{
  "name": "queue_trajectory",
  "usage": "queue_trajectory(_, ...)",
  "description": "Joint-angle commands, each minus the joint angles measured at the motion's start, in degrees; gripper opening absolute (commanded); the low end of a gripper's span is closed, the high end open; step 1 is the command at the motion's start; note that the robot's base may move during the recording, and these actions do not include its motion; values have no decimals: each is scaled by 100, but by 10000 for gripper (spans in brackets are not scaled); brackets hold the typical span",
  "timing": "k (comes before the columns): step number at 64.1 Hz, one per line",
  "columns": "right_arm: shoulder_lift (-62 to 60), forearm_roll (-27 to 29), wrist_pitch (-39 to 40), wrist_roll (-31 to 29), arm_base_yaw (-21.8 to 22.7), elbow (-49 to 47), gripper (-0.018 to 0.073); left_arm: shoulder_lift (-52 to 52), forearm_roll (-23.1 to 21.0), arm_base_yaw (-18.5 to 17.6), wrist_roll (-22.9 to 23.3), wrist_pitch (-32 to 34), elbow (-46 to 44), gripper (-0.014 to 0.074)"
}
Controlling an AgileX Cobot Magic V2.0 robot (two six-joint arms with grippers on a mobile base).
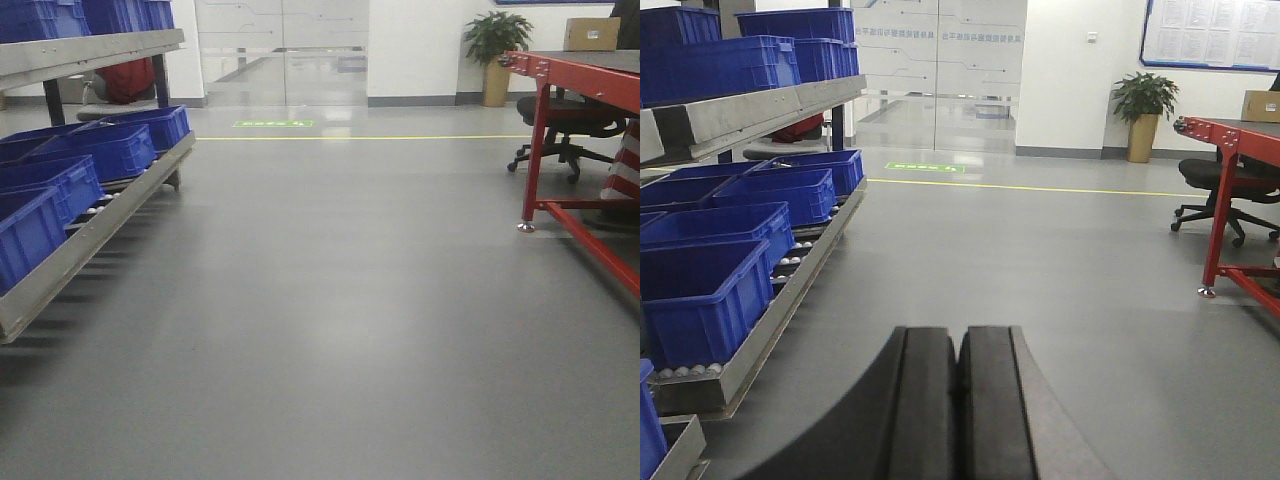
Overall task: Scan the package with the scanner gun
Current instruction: 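Drive the base forward along the aisle past the blue crates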
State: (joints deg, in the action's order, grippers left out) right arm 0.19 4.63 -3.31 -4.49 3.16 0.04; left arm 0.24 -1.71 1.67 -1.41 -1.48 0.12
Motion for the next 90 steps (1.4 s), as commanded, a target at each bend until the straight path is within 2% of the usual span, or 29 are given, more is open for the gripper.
queue_trajectory(1, -19, -18, 120, -14, 1, -4, -162, -24, -27, -24, 46, 79, -12, -111)
queue_trajectory(90, -19, -18, 120, -14, 1, -4, -162, -24, -27, -24, 46, 79, -12, -111)
